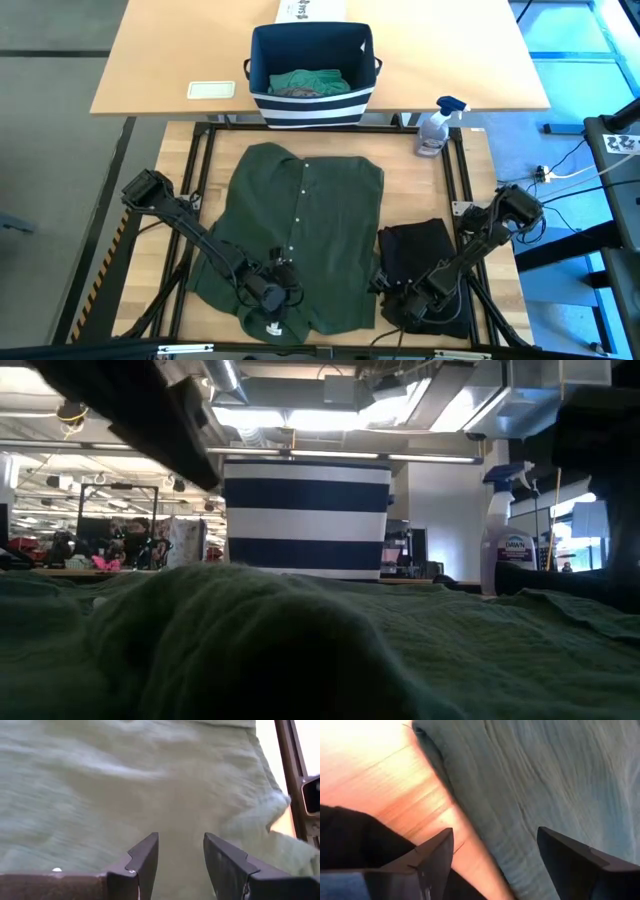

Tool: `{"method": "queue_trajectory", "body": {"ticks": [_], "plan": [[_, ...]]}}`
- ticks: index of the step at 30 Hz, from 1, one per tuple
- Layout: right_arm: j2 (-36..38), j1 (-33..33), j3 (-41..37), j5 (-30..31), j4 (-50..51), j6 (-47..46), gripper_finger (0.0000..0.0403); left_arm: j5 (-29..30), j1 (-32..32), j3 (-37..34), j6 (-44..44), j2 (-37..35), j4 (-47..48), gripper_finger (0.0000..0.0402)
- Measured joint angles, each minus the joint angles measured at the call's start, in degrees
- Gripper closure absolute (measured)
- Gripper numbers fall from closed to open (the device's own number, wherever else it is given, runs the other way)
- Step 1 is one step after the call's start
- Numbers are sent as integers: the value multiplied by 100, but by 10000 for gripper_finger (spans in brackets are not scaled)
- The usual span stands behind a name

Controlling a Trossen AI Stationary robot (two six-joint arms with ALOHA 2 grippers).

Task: Fold Laundry from Bin
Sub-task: Fold the green polo shirt

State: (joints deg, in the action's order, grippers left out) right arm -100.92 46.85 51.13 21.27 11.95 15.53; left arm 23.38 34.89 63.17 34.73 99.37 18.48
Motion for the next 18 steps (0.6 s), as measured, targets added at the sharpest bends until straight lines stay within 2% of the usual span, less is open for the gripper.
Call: {"method": "queue_trajectory", "body": {"ticks": [6,12,15,18], "plan": [[-371,9,15,166,-293,296,156,133,2,51,-84,-7,-20,250],[-403,13,0,472,-500,292,199,269,2,51,-91,-7,-18,250],[-416,1,0,589,-685,282,233,496,0,51,-221,-7,-81,250],[-437,-45,0,784,-800,206,284,740,-2,53,-374,-7,-373,250]]}}
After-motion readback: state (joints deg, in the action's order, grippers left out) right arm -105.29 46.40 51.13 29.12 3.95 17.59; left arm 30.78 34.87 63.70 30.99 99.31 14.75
